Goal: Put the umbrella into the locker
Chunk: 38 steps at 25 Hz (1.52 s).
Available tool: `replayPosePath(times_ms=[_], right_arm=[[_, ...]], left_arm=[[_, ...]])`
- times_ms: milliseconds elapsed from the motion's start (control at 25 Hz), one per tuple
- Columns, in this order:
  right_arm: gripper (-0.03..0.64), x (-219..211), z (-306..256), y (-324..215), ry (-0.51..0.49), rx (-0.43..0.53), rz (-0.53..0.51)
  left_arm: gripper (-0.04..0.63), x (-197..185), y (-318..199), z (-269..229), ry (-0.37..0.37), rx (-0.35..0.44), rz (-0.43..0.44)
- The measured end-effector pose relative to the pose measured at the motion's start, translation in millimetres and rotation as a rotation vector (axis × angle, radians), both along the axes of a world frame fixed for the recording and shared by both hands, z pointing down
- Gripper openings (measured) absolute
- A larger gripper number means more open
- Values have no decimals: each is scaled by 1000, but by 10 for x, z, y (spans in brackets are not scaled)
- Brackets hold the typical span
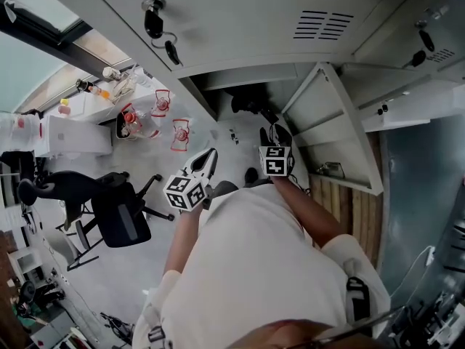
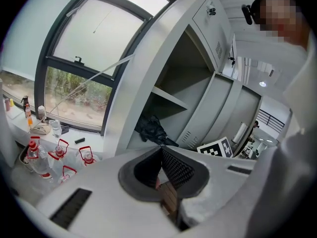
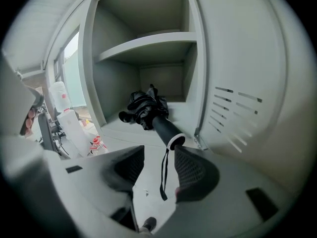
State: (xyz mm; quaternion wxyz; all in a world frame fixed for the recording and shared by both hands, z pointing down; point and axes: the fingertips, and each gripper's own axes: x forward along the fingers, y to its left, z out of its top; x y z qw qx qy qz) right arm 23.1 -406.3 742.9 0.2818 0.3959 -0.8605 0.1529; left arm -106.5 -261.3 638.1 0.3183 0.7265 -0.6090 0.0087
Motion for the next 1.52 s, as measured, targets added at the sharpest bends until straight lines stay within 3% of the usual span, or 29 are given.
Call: replayPosePath(times_ms=[360,680,1160,1520], right_arm=[[193,-471,-78,-182,-59,-5,-123],[201,-780,-49,-114,-146,-142,-245],[205,-570,-394,364,-70,-40,-261],[204,-275,-752,1028,-44,25,-255]], left_arm=[[5,-216,96,-23,1,15,-60],[5,-247,370,12,21,13,-104],[5,-119,895,-63,26,49,-89],[5,143,1599,-117,40,62,-83]])
